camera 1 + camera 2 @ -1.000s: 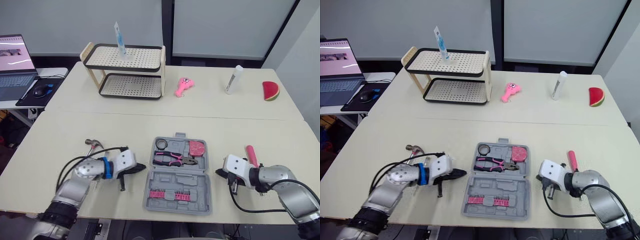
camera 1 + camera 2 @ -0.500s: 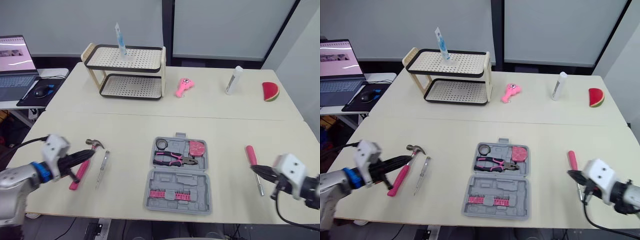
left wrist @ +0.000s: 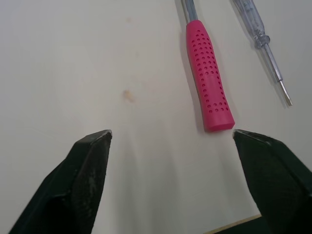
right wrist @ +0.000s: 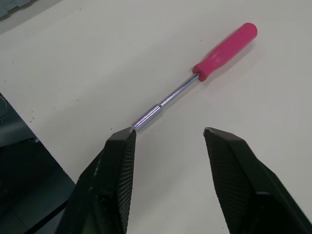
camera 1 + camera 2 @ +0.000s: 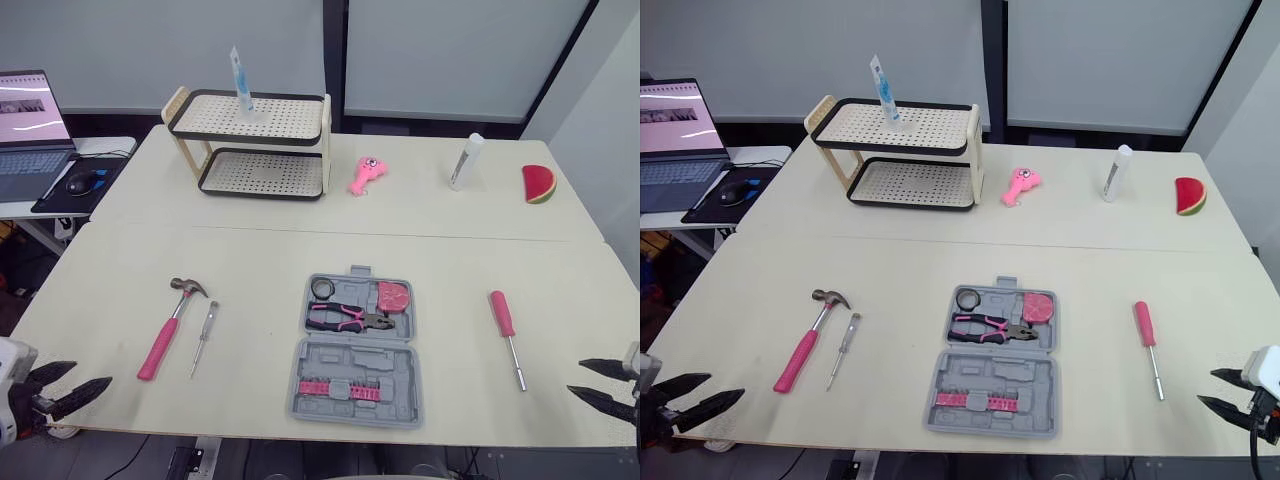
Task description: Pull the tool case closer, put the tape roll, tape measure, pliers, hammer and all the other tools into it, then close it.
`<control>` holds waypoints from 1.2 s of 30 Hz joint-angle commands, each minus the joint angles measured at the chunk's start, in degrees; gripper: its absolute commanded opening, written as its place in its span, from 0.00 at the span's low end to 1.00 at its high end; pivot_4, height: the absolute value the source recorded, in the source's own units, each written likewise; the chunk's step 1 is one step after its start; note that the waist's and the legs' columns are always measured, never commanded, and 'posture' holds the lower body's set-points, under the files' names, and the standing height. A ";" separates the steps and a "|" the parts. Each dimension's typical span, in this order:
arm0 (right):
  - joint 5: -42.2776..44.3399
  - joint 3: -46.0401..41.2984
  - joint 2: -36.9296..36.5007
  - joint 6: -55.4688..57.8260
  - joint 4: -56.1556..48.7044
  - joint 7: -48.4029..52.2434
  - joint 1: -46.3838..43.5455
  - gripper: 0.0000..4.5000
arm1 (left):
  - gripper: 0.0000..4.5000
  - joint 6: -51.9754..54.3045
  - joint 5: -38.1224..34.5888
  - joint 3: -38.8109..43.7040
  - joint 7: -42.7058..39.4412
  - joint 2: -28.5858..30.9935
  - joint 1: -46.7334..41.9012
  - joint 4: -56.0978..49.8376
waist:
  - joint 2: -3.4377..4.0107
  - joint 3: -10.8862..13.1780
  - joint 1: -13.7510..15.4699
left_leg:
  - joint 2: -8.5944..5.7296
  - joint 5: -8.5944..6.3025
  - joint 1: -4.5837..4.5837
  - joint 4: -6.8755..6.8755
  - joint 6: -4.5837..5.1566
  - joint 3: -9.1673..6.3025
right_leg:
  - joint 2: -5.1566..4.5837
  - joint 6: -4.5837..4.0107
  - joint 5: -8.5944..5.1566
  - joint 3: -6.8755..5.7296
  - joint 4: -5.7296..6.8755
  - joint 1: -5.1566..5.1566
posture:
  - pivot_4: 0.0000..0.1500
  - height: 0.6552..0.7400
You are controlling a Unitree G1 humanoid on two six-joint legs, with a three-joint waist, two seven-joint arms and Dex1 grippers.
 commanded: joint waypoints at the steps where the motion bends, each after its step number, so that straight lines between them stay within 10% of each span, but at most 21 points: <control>1: 0.31 -0.47 -1.15 -0.36 0.06 0.59 -0.40 0.76 | 1.00 -0.49 -0.28 2.18 0.30 0.05 0.62 -1.17 | 0.00 0.00 0.01 | 0.00 0.00 0.00 0.00 0.00 0.00 | 0.00 0.00 0.00 0.01 -0.01 0.00 | 1.00 0.94; 5: 0.16 -0.02 -1.37 -0.47 0.42 0.58 -1.20 0.99 | 1.00 -0.15 -0.53 2.08 1.06 -0.79 1.02 -2.34 | 0.00 0.00 0.01 | 0.00 0.00 -0.01 -0.02 -0.01 0.00 | 0.00 0.00 0.00 0.01 -0.02 -0.01 | 1.00 0.94; 19: 2.33 2.93 -2.40 0.19 -4.51 0.42 -7.12 0.99 | 1.00 2.27 -1.65 2.88 3.17 -2.87 3.27 -6.92 | 0.01 0.02 -0.15 | 0.01 0.00 0.00 -0.02 -0.01 0.01 | 0.00 0.11 -0.06 0.03 -0.02 -0.02 | 1.00 0.94; 36: 20.70 28.82 -10.70 17.95 -21.62 2.34 -42.69 0.99 | 1.00 15.20 -9.41 6.12 15.08 -14.29 9.05 -33.71 | -0.09 0.35 -0.14 | -0.01 -0.01 -0.18 -0.01 -0.02 -0.04 | -0.15 0.09 -0.02 -0.04 -0.12 -0.15 | 1.00 0.94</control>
